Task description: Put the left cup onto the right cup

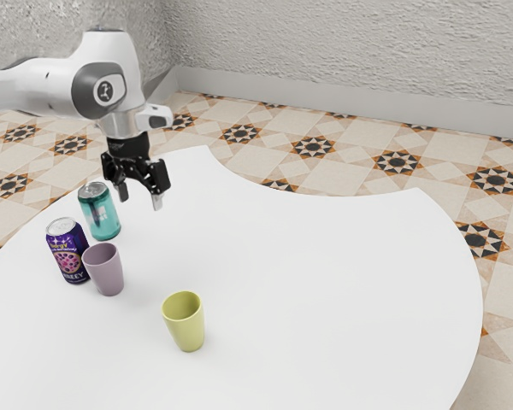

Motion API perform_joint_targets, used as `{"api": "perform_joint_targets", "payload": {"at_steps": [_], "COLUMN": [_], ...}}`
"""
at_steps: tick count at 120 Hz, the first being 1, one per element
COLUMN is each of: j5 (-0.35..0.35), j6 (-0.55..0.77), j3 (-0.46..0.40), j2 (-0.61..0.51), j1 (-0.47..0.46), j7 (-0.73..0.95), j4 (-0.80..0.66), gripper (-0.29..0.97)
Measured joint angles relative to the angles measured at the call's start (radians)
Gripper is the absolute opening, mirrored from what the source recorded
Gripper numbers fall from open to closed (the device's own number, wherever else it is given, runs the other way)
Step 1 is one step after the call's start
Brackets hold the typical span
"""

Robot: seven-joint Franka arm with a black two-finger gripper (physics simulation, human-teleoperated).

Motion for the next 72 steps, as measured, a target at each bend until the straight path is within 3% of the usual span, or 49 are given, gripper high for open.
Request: {"api": "perform_joint_targets", "payload": {"at_steps": [72], "j5": [-0.004], "j6": [0.143], "j3": [0.005], "j2": [0.008], "j1": [0.057], "j7": [0.013], "j4": [-0.147], "gripper": [0.63]}}
